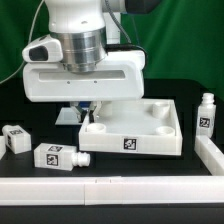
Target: Assemble one leg
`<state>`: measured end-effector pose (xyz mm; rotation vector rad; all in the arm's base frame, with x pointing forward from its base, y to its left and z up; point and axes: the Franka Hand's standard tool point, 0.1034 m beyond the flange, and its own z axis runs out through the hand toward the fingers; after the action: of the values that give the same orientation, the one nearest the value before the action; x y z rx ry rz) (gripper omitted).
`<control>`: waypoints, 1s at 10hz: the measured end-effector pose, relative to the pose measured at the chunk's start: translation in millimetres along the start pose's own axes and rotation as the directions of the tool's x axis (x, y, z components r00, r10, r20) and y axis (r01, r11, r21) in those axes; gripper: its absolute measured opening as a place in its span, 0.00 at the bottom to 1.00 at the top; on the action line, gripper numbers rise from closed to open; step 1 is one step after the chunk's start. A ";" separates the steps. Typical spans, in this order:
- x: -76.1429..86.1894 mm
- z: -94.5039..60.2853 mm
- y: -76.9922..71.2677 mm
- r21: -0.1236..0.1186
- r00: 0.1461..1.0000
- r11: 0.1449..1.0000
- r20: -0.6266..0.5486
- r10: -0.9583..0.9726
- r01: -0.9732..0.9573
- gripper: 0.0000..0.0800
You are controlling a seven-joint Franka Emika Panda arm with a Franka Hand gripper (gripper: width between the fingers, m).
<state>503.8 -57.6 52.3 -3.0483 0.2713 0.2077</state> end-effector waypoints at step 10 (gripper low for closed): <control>41.4 21.5 -37.5 -0.032 0.990 0.991 -0.049 -0.130 0.128 0.07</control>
Offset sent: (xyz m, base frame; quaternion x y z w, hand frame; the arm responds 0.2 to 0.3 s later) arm 0.0090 0.0264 -0.0034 -0.0302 0.0167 -0.0046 0.9994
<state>548.2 -26.0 27.6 -3.0884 0.0740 0.1270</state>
